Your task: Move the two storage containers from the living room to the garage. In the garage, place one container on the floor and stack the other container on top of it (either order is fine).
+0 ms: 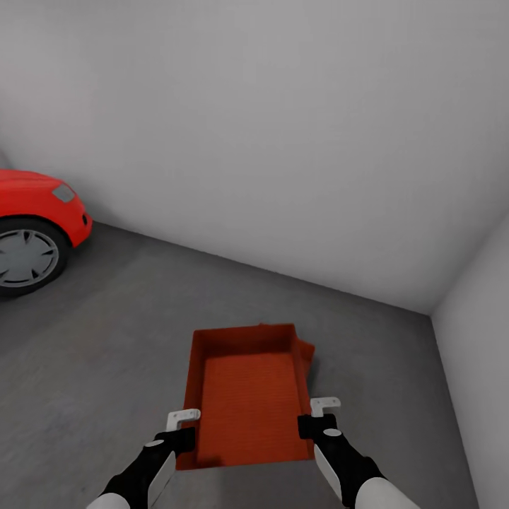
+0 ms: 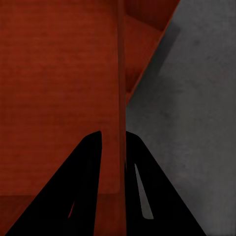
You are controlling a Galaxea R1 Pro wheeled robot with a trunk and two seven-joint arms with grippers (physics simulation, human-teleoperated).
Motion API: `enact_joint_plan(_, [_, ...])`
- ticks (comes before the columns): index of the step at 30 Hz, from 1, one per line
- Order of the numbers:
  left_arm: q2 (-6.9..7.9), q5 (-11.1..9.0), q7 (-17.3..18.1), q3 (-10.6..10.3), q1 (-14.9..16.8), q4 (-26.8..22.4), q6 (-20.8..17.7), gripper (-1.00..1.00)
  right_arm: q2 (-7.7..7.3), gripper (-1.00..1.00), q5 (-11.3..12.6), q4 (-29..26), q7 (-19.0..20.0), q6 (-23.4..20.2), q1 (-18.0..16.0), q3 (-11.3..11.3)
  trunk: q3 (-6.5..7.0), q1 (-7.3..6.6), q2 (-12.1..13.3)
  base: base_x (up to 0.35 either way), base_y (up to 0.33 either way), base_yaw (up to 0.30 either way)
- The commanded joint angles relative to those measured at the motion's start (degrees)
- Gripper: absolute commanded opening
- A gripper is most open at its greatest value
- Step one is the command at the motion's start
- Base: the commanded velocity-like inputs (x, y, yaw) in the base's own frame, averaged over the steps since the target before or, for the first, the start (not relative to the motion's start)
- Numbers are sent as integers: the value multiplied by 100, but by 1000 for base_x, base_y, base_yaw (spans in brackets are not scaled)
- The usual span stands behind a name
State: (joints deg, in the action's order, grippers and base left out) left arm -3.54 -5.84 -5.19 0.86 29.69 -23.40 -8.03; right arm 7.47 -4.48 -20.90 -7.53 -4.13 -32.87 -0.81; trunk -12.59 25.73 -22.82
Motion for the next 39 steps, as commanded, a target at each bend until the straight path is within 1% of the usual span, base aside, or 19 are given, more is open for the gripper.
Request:
enact_joint_plan(1, [2, 127, 176, -132, -7, -15, -32, -100, -1, -100, -97, -11, -29, -44, -27, 380, -11, 6, -10, 336, 0, 0])
enact_joint_plan(31, [2, 127, 176, -130, -7, -15, -32, -100, -3, -100, -97, -11, -29, -44, -27, 381, -11, 6, -10, 324, 0, 0])
enact_joint_plan(39, [2, 127, 176, -132, -7, -15, -40, -100, -5, -100, -97, -11, -29, -44, -30, 380, -11, 6, -10, 75, 0, 0])
